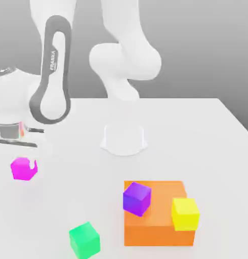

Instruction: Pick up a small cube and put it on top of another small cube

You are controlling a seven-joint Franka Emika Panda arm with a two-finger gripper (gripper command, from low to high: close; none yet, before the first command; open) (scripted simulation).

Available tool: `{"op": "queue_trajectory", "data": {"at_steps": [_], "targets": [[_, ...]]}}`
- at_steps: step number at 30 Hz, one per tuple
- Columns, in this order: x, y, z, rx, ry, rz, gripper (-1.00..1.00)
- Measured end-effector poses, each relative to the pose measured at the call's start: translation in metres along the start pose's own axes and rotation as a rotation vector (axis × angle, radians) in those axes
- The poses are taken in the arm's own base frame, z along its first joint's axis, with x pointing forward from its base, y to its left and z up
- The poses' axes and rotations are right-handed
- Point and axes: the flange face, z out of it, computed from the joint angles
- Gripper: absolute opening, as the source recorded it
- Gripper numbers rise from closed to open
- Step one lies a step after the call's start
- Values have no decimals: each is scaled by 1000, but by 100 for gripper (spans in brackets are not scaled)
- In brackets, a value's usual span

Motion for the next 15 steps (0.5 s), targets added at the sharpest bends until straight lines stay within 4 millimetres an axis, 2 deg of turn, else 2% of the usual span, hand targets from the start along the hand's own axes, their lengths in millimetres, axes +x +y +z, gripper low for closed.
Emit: {"op": "queue_trajectory", "data": {"at_steps": [4, 8, 11, 15], "targets": [[-3, -94, -20, 6, -2, -98, -100], [-27, -186, -42, 8, -5, -178, -100], [-60, -251, -59, 8, -7, -235, -100], [-129, -332, -83, 6, -7, -329, -100]]}}
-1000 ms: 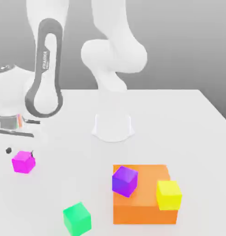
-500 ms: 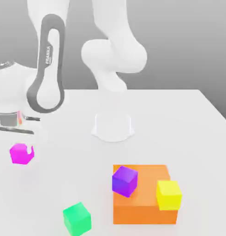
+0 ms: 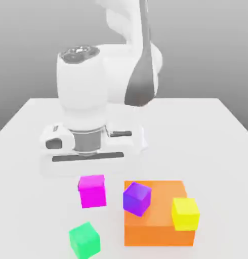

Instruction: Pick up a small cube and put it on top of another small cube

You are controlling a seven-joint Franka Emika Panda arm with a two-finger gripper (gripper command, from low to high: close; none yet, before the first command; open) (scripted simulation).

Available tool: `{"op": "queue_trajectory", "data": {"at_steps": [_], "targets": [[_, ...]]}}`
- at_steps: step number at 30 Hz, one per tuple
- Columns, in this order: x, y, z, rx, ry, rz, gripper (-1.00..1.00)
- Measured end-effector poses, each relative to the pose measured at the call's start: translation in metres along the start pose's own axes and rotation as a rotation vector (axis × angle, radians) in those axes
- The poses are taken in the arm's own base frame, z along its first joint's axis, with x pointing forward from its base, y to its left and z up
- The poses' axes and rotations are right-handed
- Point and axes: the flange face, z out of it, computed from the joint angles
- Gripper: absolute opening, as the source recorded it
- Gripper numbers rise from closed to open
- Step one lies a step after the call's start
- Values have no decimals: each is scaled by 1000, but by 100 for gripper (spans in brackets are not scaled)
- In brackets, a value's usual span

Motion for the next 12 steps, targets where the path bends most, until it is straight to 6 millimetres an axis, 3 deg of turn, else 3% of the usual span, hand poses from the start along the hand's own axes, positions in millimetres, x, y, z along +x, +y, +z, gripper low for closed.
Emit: {"op": "queue_trajectory", "data": {"at_steps": [5, 9, 10, 12], "targets": [[-75, -100, -27, -7, 3, -95, -100], [-80, -107, 19, -10, 5, -84, -100], [-79, -106, 27, -10, 5, -81, 100], [-79, -107, 27, -10, 5, -82, 100]]}}
